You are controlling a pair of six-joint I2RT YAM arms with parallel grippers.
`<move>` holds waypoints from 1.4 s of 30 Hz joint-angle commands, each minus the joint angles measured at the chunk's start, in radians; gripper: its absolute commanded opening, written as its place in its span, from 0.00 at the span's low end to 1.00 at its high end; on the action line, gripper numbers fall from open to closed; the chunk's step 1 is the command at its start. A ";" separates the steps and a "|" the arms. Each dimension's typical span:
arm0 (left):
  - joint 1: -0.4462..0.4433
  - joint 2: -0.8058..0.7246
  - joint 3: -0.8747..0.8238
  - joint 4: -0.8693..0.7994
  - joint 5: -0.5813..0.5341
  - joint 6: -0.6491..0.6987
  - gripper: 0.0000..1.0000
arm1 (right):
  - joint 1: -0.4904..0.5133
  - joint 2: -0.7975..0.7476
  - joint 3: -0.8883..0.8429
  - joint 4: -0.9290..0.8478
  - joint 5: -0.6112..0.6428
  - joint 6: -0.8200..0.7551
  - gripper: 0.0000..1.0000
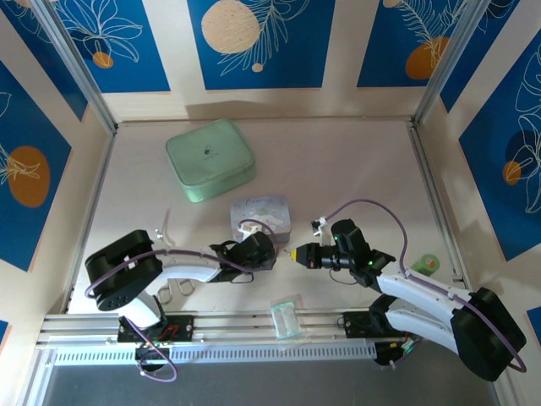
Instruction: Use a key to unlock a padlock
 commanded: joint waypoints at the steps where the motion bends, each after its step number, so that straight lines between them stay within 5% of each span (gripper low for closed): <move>1: -0.014 -0.006 -0.028 0.017 0.049 -0.027 0.10 | 0.000 0.006 -0.006 0.020 -0.013 0.004 0.00; 10: -0.014 -0.012 -0.051 0.097 0.050 -0.049 0.06 | -0.003 0.049 -0.011 0.061 -0.022 0.018 0.00; 17: -0.014 0.001 -0.069 0.180 0.051 -0.050 0.32 | -0.006 0.058 -0.011 0.070 -0.025 0.019 0.00; 21: -0.019 0.039 -0.061 0.205 0.060 -0.055 0.35 | -0.008 0.063 -0.012 0.073 -0.025 0.018 0.00; 26: -0.038 0.093 -0.109 0.361 0.045 -0.118 0.31 | -0.009 0.063 -0.017 0.071 -0.024 0.019 0.00; 42: -0.063 -0.004 -0.136 0.302 -0.084 -0.204 0.04 | -0.033 0.049 -0.068 0.106 -0.014 0.121 0.00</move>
